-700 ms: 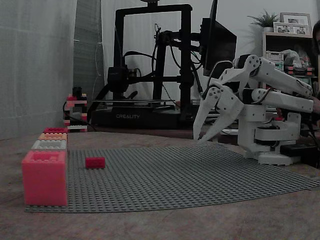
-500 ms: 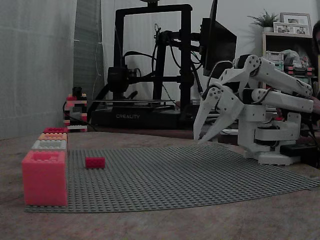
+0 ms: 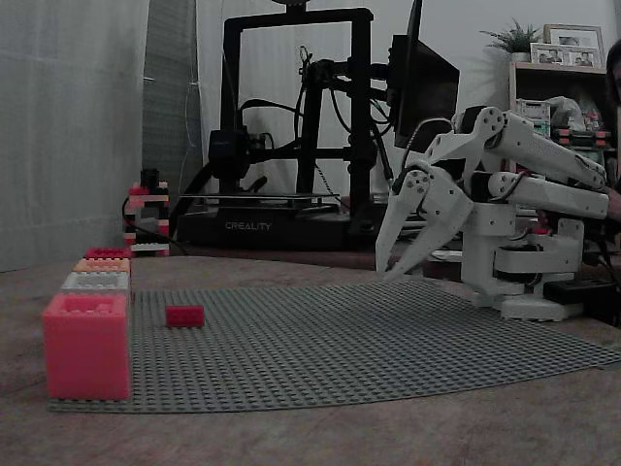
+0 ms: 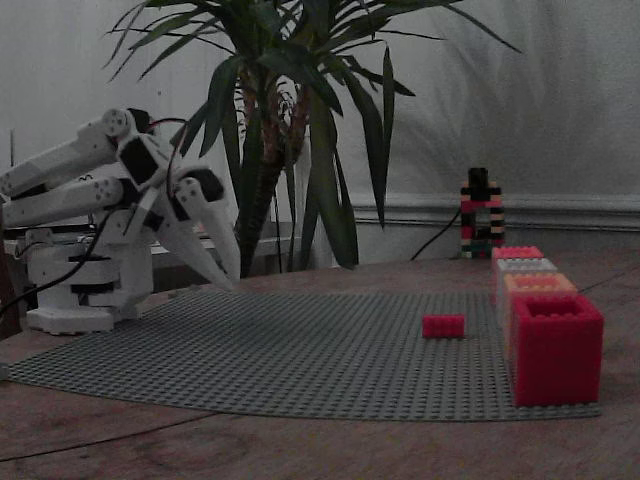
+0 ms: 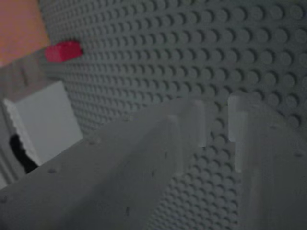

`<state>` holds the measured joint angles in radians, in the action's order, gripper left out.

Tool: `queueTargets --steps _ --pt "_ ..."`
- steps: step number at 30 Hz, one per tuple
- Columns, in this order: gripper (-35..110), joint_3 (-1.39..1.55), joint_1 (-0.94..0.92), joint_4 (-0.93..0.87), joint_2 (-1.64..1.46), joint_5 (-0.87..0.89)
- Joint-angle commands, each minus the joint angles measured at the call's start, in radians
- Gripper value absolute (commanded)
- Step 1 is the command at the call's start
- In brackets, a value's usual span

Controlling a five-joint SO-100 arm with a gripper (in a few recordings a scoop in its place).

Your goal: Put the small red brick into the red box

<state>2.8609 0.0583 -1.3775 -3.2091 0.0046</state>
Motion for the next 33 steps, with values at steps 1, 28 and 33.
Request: queueTargets --steps 1,28,33 --pt "0 -0.003 0.026 0.015 -0.006 -0.023" --pt "17 -0.999 -0.032 0.621 1.578 -1.322" --pt "26 -1.161 -0.032 0.620 1.755 -1.407"
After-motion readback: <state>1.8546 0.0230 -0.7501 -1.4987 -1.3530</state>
